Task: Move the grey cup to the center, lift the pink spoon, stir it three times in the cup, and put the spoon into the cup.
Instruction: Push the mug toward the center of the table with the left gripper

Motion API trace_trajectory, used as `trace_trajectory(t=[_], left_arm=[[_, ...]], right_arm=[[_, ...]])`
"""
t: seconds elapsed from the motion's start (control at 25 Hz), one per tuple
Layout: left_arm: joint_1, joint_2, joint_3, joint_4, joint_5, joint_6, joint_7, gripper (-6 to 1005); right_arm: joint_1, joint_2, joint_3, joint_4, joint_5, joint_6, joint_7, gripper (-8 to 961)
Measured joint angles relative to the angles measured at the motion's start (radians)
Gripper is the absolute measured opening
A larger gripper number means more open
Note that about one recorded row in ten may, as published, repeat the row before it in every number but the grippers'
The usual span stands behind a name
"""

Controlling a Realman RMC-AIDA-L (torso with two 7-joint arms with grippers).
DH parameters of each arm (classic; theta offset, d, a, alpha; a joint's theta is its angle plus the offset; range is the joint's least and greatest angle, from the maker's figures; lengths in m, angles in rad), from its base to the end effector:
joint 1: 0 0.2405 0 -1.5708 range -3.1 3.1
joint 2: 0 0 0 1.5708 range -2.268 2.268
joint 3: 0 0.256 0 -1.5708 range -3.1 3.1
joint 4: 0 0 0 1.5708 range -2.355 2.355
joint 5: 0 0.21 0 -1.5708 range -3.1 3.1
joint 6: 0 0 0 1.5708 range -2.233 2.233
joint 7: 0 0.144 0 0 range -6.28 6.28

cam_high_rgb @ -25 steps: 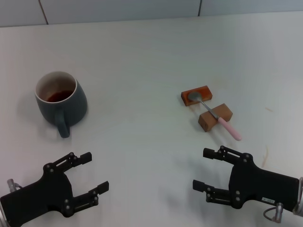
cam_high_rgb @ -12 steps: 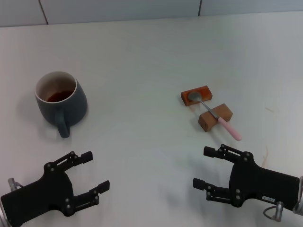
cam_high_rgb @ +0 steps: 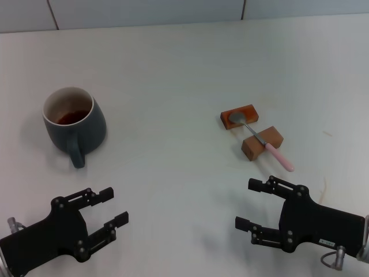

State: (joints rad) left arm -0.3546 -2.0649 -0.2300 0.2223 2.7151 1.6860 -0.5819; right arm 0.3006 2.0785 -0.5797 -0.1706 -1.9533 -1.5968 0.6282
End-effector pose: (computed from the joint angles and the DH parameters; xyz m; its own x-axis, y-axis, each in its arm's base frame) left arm -0.3336 0.2055 -0.0445 0.7711 0.1626 0.6156 0.4066 -0.8698 -0.2795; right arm 0.3198 0.2058 -0.0643 0.7517 -0.1758 -0.6356 -0.4077 -0.8815 -0.2383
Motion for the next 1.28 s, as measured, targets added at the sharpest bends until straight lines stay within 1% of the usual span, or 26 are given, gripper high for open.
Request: trace_trajectory(t=[0.08, 0.32, 0.52, 0.64, 0.8, 0.92, 0.96, 1.0, 1.16, 1.2, 1.28], left_arm=[[0.0, 0.0, -0.001, 0.0, 0.0, 0.0, 0.0, 693], [0.0, 0.0, -0.003, 0.0, -0.001, -0.001, 0.001, 471], [0.0, 0.0, -0.006, 0.0, -0.002, -0.001, 0.001, 232], [-0.001, 0.0, -0.01, 0.0, -0.004, -0.002, 0.001, 38], [-0.001, 0.0, -0.029, -0.005, -0.03, 0.0, 0.009, 22], [0.002, 0.0, -0.087, -0.034, -0.103, 0.013, 0.037, 10], [0.005, 0.001, -0.155, -0.048, -0.162, 0.029, 0.048, 6], [0.005, 0.001, -0.155, -0.048, -0.162, 0.029, 0.048, 2], [0.01, 0.001, -0.305, -0.057, -0.252, 0.026, 0.072, -1], [0.009, 0.002, -0.362, -0.058, -0.27, 0.014, 0.1, -1], [0.005, 0.002, -0.428, -0.058, -0.289, -0.006, 0.147, -1]], right_arm=[[0.0, 0.0, 0.0, 0.0, 0.0, 0.0, 0.0, 803], [0.0, 0.0, 0.001, 0.0, 0.001, 0.0, 0.002, 803], [0.001, 0.0, 0.002, 0.0, 0.001, 0.0, 0.005, 803], [0.002, 0.0, 0.001, 0.0, 0.001, 0.0, 0.005, 803], [0.003, 0.0, 0.002, 0.0, 0.001, 0.001, 0.005, 803], [0.004, 0.001, 0.002, 0.0, 0.001, 0.007, 0.004, 803], [0.005, 0.002, 0.002, 0.0, 0.001, 0.007, 0.003, 803], [0.005, 0.002, 0.002, 0.0, 0.001, 0.007, 0.003, 803], [0.001, 0.003, 0.003, 0.0, 0.001, 0.003, 0.002, 803], [0.001, 0.003, 0.003, 0.0, 0.001, 0.003, 0.002, 803], [0.0, 0.003, 0.004, 0.0, 0.001, 0.002, 0.002, 803]])
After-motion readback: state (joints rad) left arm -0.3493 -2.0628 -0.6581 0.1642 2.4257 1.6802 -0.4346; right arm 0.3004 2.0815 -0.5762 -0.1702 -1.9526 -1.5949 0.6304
